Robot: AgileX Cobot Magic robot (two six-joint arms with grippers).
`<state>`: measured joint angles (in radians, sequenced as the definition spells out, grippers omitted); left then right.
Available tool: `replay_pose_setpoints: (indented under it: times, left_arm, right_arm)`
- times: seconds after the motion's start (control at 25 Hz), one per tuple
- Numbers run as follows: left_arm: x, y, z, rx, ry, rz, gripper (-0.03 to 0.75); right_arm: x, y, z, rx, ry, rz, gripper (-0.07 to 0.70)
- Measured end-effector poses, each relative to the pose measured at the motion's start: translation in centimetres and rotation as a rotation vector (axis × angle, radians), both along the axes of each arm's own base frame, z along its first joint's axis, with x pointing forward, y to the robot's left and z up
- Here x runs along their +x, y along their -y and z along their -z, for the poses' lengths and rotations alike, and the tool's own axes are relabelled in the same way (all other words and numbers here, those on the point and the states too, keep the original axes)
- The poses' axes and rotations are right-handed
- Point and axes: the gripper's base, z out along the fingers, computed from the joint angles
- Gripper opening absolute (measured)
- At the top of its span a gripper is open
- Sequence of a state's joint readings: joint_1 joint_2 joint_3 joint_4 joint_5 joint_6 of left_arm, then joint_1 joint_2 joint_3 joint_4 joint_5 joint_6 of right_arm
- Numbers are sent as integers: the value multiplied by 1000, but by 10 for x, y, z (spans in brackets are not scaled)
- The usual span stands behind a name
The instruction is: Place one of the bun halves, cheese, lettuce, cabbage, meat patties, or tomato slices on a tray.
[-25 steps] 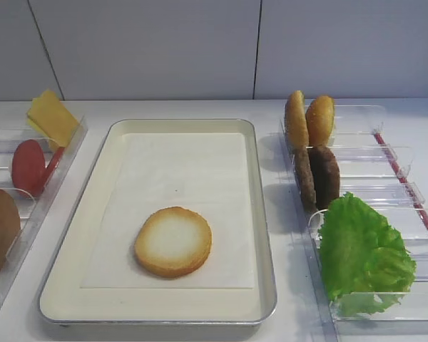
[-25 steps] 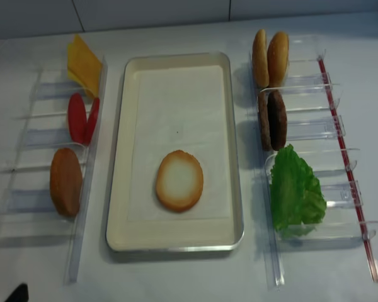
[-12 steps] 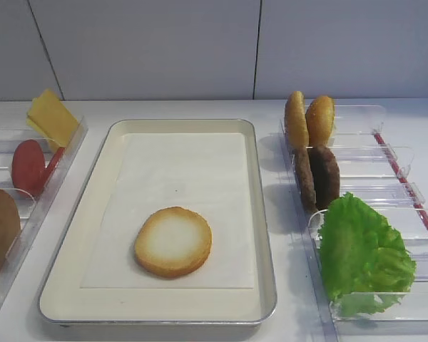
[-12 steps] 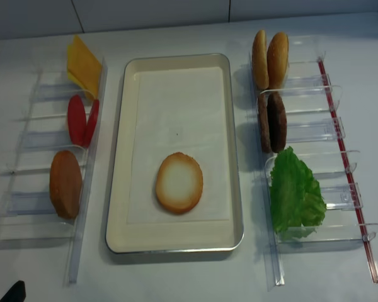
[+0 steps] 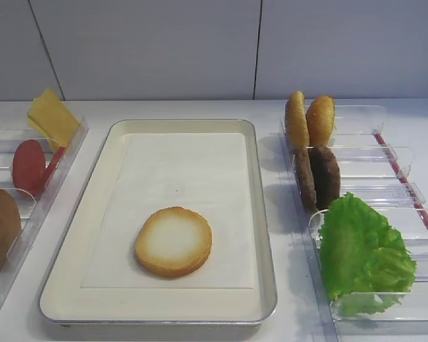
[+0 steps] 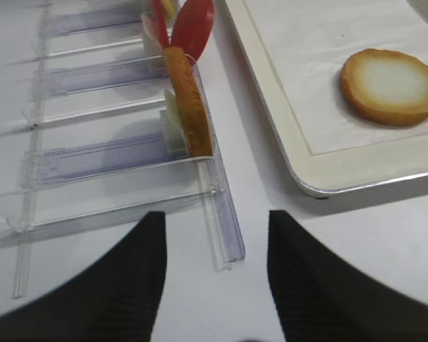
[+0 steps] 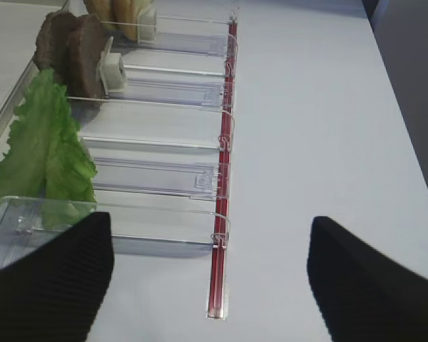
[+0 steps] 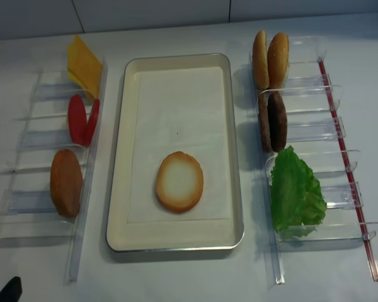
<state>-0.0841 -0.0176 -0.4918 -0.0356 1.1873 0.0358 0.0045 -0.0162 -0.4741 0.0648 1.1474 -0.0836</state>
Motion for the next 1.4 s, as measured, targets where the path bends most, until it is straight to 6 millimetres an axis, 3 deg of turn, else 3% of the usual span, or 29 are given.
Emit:
replay_pose_setpoints:
  times: [0.28,1.16,1.4]
  left_arm:
    - [0,1,0,1,0,-114,298]
    - [0,1,0,0,0,-118,298]
    - [0,1,0,0,0,-118,349]
  right_arm:
    - [0,0,0,0,0,0,577]
    - [0,0,0,0,0,0,577]
    - [0,0,0,0,0,0,577]
